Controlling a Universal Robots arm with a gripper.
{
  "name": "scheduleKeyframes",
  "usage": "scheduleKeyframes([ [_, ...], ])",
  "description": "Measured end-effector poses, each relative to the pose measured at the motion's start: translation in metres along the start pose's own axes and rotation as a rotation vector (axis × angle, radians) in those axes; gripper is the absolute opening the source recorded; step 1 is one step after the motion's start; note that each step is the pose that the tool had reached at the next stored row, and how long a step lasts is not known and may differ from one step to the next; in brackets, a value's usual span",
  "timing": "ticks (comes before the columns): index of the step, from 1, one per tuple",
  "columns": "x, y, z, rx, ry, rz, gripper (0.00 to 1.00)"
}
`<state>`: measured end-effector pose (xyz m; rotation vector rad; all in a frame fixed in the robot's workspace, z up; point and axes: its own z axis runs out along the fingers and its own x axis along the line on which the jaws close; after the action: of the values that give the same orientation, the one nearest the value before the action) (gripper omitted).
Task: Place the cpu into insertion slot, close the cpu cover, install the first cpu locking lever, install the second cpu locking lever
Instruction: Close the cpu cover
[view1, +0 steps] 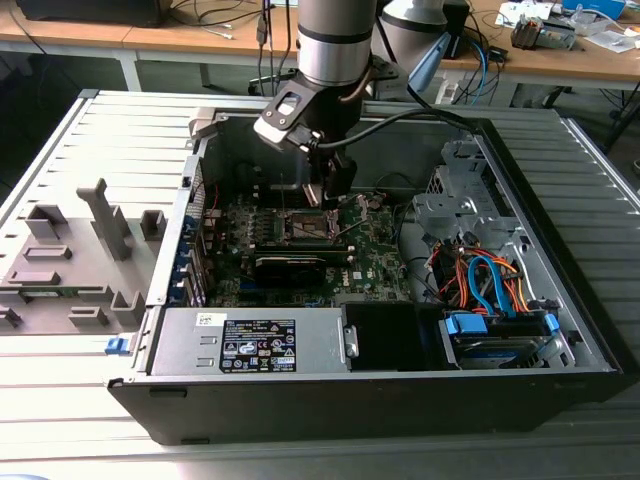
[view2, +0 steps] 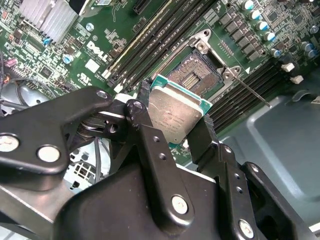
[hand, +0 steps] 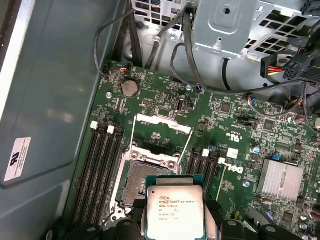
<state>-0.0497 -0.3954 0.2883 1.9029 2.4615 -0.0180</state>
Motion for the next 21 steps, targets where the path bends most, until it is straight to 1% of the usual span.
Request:
scheduleKeyframes([
  [4,0.0003,0.0001,0.0007,0.0004,0.0,0.023,0.55],
  [5,0.0009,0.0002,0.0013,0.0015,-0.0005,0.047,0.55],
  [7,0.0017,0.0004,0.0044,0.0057,-0.0017,0.185,0.55],
  [8,0.0021,0.0005,0.0053,0.0066,-0.002,0.216,0.55],
  [12,0.0024,0.0005,0.0059,0.0074,-0.0023,0.241,0.55],
  [17,0.0025,0.0006,0.006,0.0074,-0.0022,0.243,0.55],
  [19,0.0031,-0.0004,0.0067,0.0077,-0.0021,0.257,0.55],
  [21,0.0046,-0.0003,0.0074,0.0079,-0.0023,0.262,0.55],
])
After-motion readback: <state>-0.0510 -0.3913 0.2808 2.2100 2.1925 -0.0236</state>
